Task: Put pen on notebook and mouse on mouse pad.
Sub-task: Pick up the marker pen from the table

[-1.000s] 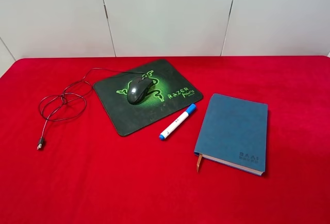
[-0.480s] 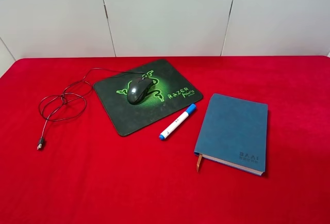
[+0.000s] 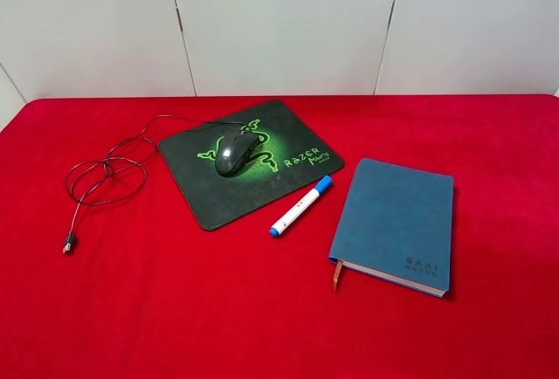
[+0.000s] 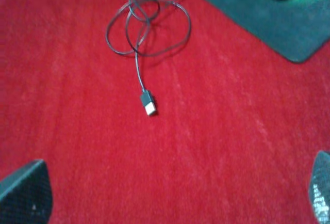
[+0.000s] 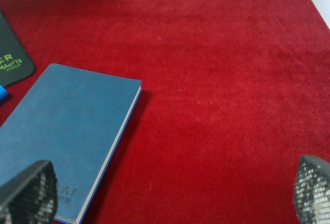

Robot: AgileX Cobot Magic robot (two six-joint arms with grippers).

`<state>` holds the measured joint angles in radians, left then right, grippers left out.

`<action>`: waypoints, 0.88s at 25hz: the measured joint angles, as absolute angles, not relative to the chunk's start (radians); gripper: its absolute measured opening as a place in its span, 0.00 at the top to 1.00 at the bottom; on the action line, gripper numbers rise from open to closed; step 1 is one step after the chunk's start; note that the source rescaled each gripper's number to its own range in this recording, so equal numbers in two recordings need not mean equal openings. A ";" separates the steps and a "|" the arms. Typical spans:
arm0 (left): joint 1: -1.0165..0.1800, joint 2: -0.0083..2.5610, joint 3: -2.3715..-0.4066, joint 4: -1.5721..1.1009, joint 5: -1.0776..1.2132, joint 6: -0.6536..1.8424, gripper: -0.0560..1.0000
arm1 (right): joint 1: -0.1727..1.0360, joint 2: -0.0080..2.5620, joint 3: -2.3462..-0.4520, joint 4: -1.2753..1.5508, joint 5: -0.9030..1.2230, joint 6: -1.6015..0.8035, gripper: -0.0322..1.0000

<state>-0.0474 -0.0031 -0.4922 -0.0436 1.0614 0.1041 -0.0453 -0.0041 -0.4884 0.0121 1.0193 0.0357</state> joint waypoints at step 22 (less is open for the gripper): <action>-0.045 -0.003 -0.492 -0.043 1.061 0.105 0.00 | -0.045 -0.004 -0.488 0.012 1.019 0.036 0.00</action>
